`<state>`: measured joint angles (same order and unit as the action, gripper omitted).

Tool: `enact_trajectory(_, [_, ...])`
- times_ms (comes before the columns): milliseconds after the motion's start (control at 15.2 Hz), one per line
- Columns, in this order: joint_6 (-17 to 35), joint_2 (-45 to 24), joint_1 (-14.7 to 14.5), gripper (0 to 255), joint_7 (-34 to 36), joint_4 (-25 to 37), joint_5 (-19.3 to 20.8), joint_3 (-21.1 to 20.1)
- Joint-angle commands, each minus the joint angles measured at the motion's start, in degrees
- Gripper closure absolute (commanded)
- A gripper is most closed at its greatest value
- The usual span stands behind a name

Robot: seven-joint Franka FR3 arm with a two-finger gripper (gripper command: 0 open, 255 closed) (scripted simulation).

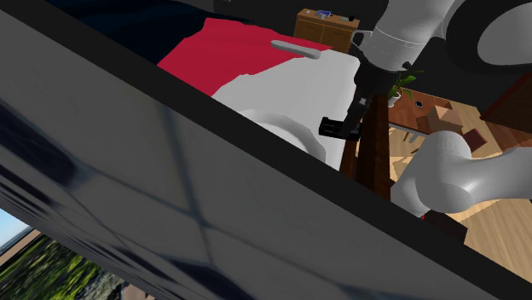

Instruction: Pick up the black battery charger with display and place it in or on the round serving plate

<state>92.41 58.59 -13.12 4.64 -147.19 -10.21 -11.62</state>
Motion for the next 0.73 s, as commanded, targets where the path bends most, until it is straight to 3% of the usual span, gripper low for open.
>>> enact_trajectory(0, [0.0,0.0,0.0,255,0.0,0.0,0.0,0.0])
enact_trajectory(660, [-0.64,-0.23,0.07,255,0.02,0.87,0.12,0.12])
